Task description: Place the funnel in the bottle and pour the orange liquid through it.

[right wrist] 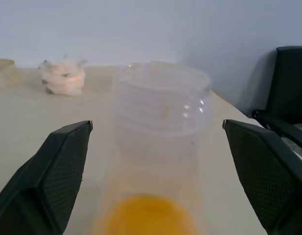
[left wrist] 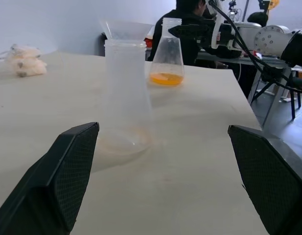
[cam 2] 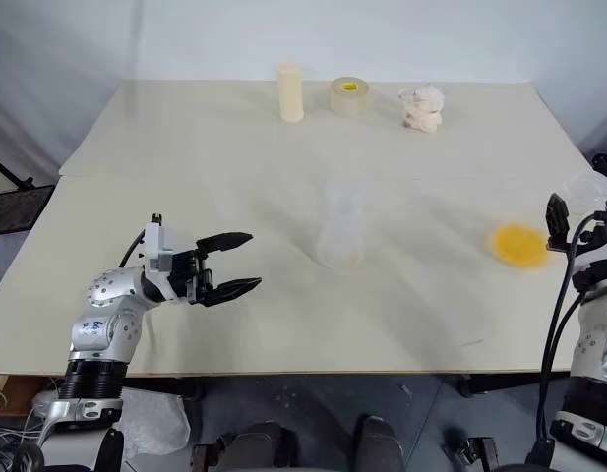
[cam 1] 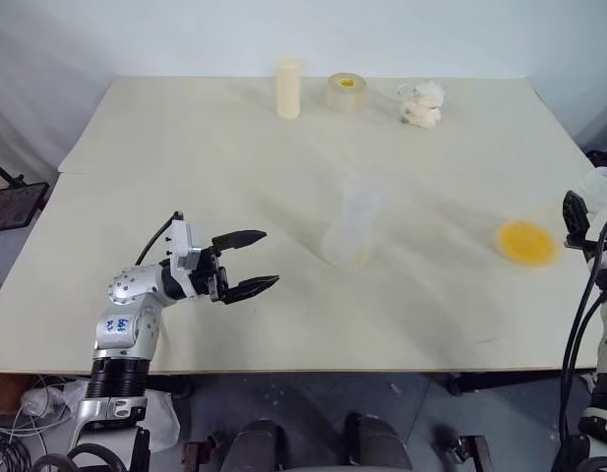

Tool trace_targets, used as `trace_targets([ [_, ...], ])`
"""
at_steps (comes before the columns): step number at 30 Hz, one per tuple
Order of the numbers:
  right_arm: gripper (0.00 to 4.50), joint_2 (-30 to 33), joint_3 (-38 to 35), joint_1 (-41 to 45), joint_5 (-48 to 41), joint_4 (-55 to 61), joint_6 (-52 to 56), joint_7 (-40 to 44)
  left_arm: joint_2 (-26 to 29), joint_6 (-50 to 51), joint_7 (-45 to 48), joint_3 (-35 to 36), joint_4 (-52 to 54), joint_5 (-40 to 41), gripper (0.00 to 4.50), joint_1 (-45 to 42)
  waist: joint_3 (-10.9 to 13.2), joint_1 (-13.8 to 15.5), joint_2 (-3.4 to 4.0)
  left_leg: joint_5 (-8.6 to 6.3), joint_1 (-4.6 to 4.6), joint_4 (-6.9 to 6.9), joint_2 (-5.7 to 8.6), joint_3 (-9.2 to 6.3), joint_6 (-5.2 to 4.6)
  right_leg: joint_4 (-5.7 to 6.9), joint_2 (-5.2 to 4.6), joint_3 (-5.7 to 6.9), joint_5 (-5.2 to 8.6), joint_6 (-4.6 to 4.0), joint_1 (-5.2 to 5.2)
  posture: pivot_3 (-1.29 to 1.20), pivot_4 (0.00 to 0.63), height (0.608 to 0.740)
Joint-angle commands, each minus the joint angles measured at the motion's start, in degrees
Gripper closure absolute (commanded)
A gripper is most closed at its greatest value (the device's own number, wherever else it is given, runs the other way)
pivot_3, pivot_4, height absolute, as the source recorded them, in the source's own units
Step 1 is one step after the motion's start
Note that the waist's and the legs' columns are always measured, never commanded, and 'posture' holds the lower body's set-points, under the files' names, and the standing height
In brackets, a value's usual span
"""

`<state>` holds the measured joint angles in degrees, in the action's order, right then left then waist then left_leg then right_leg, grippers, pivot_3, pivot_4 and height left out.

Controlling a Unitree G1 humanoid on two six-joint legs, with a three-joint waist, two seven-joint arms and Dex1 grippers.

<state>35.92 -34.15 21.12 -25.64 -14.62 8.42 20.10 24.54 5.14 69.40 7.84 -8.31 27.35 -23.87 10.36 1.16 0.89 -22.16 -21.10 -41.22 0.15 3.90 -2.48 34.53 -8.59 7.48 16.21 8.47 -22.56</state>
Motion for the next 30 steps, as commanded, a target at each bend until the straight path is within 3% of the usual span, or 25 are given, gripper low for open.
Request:
trace_targets([
  [1,0.0,1.7,-0.2,2.4,1.0,-2.3,-3.1,0.4,-0.1,0.0,-0.6,-0.3,2.4,1.5,0.02,0.3,0.0,0.0,0.0,0.0,0.0,0.0,0.01,0.0,0.0,0.0,0.0,0.01,0.0,0.0,0.0,0.0,0.15,0.74],
  [8,0.0,2.3,1.4,8.7,4.0,-11.8,-6.6,-0.7,-0.1,0.0,-0.9,-0.9,2.0,1.5,0.02,-0.5,0.0,-0.4,0.01,0.0,0.0,0.02,0.0,0.01,0.0,-0.02,0.01,0.02,0.0,0.0,0.0,0.0,0.15,0.74],
  [11,0.61,2.1,1.6,9.9,4.4,-13.6,-7.7,-1.1,0.2,-0.1,-0.8,-1.1,1.6,1.6,0.0,-0.8,0.0,-0.4,0.02,0.0,-0.01,0.03,-0.02,0.0,0.0,-0.02,0.0,0.03,0.0,0.0,0.0,0.0,0.15,0.74],
  [15,1.98,1.4,1.5,9.5,3.7,-12.3,-7.7,-1.3,0.5,-0.3,-0.5,-1.0,0.8,1.5,0.0,-1.2,0.0,-0.4,0.02,0.0,-0.02,0.03,-0.04,-0.02,0.0,-0.02,0.0,0.03,0.0,0.0,0.0,0.0,0.15,0.74],
  [16,2.05,1.2,1.5,9.0,3.5,-11.5,-7.7,-1.2,0.6,-0.3,-0.4,-1.0,0.6,1.5,0.0,-1.3,0.0,-0.4,0.02,0.0,-0.02,0.03,-0.04,-0.03,0.0,-0.02,0.0,0.04,0.0,0.0,0.0,0.0,0.15,0.74],
  [22,2.05,-0.1,2.0,6.1,3.1,-5.1,-7.1,-1.5,0.6,-1.4,0.3,-1.1,-1.7,1.1,0.0,-2.7,0.0,-0.5,0.05,0.0,-0.03,0.04,-0.06,-0.03,0.0,-0.03,0.0,0.05,0.0,0.0,-0.01,0.0,0.15,0.74],
  [30,2.05,1.7,14.1,4.2,11.2,20.5,2.9,-4.4,-0.3,-5.8,3.2,-0.9,-11.0,0.8,0.0,-9.7,0.1,-1.3,0.24,0.01,-0.06,0.04,-0.04,0.0,0.02,-0.03,0.03,0.05,0.0,0.0,-0.07,0.0,0.15,0.74],
])
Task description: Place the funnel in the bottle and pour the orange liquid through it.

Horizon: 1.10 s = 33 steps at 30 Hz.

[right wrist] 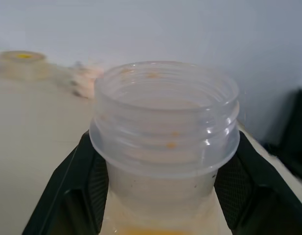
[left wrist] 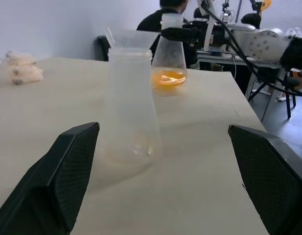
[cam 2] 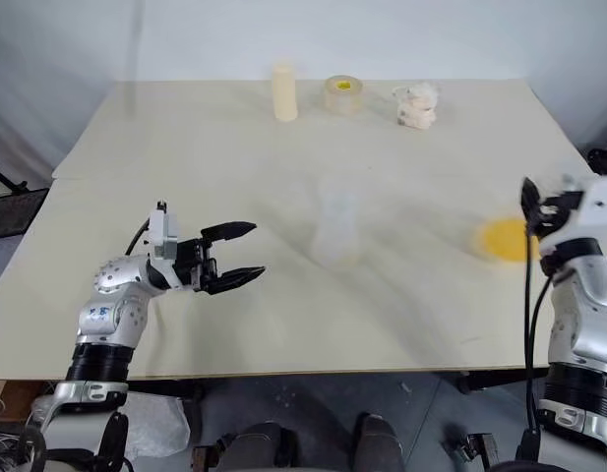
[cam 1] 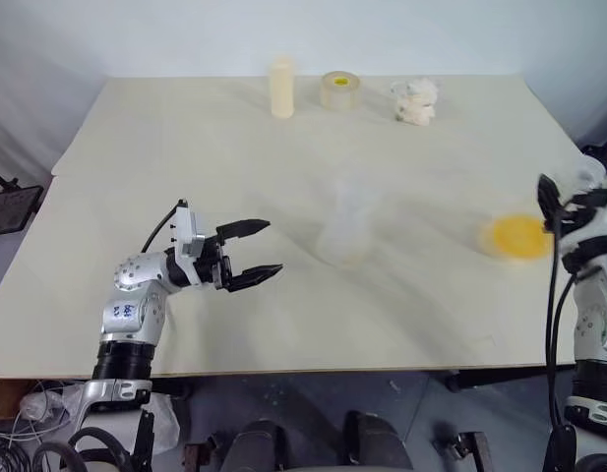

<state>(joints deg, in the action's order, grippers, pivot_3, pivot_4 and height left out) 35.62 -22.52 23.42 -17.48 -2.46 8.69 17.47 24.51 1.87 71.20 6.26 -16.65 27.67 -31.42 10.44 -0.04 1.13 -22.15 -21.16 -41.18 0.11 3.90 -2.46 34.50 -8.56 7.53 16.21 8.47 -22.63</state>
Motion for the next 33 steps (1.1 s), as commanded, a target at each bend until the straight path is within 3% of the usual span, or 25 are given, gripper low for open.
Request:
trace_targets([
  [1,2.05,2.2,4.4,2.8,4.5,9.9,3.4,-1.8,-0.3,-3.2,2.2,0.7,-4.2,0.4,0.0,-3.1,0.0,-0.1,0.0,0.0,0.0,0.01,0.01,0.0,0.0,0.0,0.0,0.01,0.0,0.0,-0.01,0.0,0.15,0.74],
  [6,2.05,2.4,13.8,8.2,12.8,14.2,4.8,-1.3,-0.4,-4.8,6.1,0.1,-10.1,0.2,0.0,-6.7,0.0,-0.1,0.0,0.0,-0.02,0.05,0.09,-0.01,0.0,0.0,-0.01,0.03,0.0,0.0,-0.03,0.0,0.15,0.74],
  [16,2.05,9.2,31.3,15.0,37.0,13.1,-3.4,3.7,-1.0,-6.6,8.1,0.4,-14.0,0.0,0.0,-9.5,0.0,-0.1,-0.01,0.0,-0.11,0.12,0.11,-0.04,0.0,0.0,-0.02,0.07,0.0,0.0,-0.12,0.0,0.15,0.74],
  [24,2.05,8.6,35.0,18.9,48.4,9.6,-11.8,1.6,-1.2,-5.9,8.2,0.1,-12.2,0.2,0.0,-8.9,0.0,-0.1,-0.03,0.0,-0.11,0.09,0.09,-0.05,0.0,-0.01,-0.02,0.07,0.0,0.0,-0.12,0.0,0.15,0.74],
  [33,2.05,7.9,35.3,20.0,53.9,7.8,-17.5,1.5,-1.5,-5.4,7.8,0.0,-11.3,0.2,0.0,-8.9,0.0,-0.2,-0.03,0.0,-0.13,0.1,0.08,-0.06,0.0,-0.01,-0.02,0.09,0.0,0.0,-0.13,0.0,0.15,0.74],
])
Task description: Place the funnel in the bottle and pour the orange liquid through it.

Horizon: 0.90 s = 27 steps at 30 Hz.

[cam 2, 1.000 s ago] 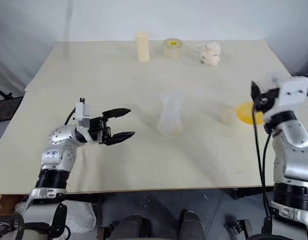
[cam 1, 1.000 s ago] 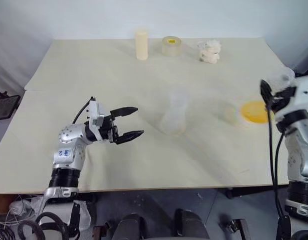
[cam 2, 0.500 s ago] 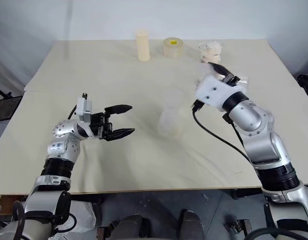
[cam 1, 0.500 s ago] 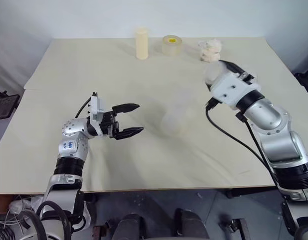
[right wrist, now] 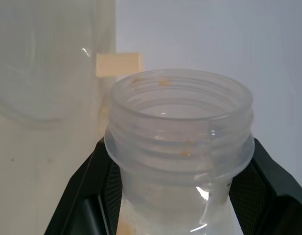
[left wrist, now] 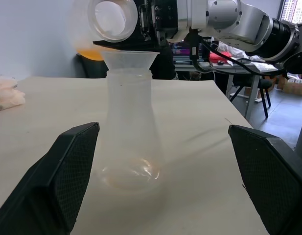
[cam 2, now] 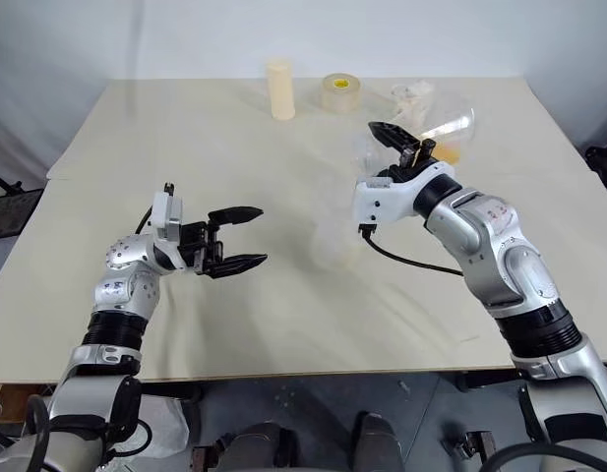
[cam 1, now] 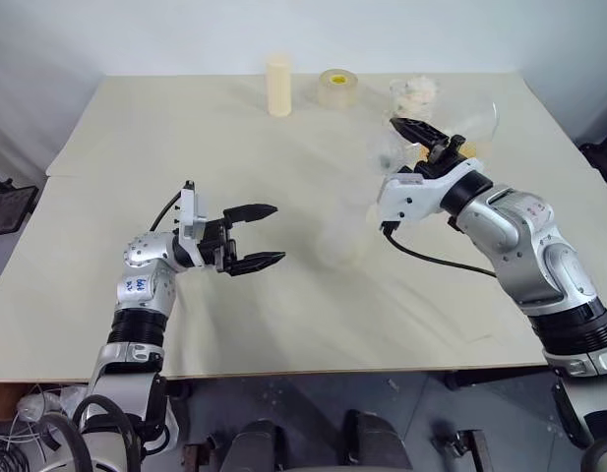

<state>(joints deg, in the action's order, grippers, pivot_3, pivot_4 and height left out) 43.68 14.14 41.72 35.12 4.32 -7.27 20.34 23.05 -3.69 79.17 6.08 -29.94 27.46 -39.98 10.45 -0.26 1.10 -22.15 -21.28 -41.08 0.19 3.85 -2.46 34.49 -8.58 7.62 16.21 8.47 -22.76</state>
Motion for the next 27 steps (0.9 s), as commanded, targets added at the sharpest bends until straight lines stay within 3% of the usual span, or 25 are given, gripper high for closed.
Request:
trace_targets([
  [1,2.05,0.0,-1.4,2.0,2.2,0.5,-2.2,-1.8,-0.1,0.1,-0.2,0.2,2.0,0.4,0.0,-0.3,0.0,0.0,0.0,0.0,0.0,0.0,0.0,0.0,0.0,0.0,0.0,0.0,0.0,0.0,0.0,0.0,0.15,0.74],
  [27,2.05,2.1,-1.8,5.3,12.4,-6.3,-13.9,-6.5,-0.4,-0.1,-0.7,0.4,0.8,0.4,0.0,-1.3,0.0,0.0,0.0,0.0,0.0,0.01,-0.01,0.0,0.0,0.0,0.0,0.0,0.0,0.0,0.0,0.0,0.15,0.74],
])
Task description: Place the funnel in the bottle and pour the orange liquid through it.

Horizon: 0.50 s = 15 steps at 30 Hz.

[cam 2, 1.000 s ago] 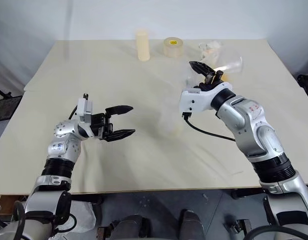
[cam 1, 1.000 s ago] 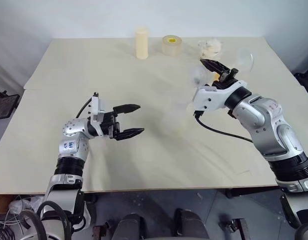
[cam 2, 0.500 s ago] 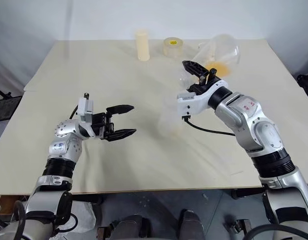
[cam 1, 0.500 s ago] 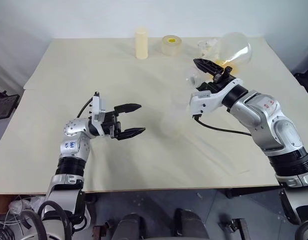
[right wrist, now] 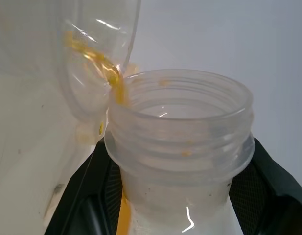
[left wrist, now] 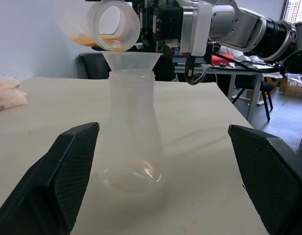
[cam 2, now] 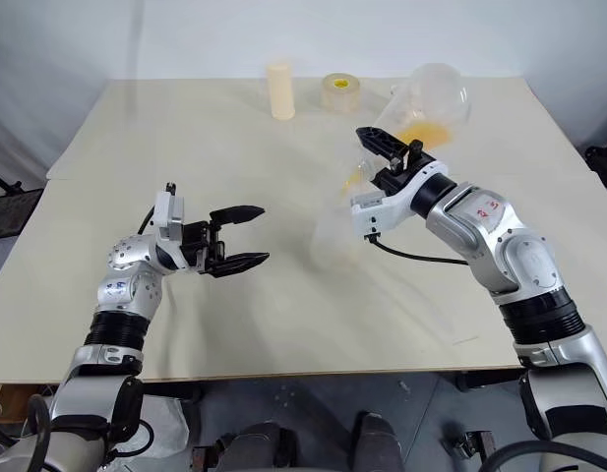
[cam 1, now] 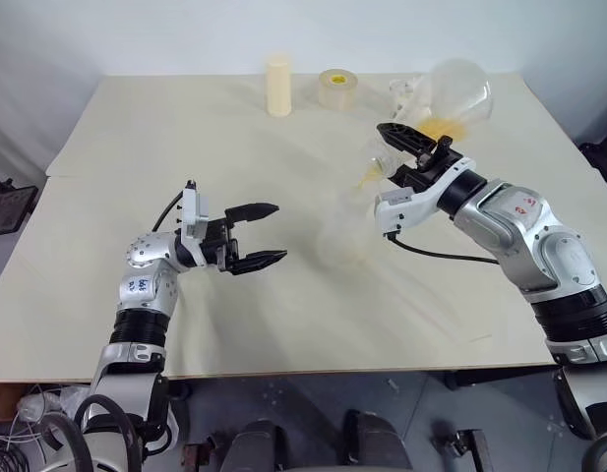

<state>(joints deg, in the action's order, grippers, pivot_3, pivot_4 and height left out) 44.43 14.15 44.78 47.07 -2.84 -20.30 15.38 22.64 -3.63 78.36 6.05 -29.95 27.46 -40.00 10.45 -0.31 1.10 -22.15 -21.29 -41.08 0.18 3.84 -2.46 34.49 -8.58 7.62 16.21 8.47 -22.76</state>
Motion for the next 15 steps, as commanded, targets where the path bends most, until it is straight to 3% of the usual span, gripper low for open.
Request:
trace_targets([
  [1,2.05,1.4,-1.9,2.3,0.6,0.8,-1.1,-1.7,0.0,-0.2,0.1,0.4,0.8,0.4,0.0,-1.3,0.0,0.0,0.0,0.0,0.0,0.0,0.0,0.0,0.0,0.0,0.0,0.0,0.0,0.0,0.0,0.0,0.15,0.74],
  [15,2.05,2.2,-1.6,3.4,2.8,0.7,-3.9,-2.9,-0.4,-0.4,0.0,0.5,0.8,0.5,0.0,-1.3,0.0,0.0,0.0,0.0,0.0,0.0,0.0,0.0,0.0,0.0,0.0,0.0,0.0,0.0,0.0,0.0,0.15,0.74],
])
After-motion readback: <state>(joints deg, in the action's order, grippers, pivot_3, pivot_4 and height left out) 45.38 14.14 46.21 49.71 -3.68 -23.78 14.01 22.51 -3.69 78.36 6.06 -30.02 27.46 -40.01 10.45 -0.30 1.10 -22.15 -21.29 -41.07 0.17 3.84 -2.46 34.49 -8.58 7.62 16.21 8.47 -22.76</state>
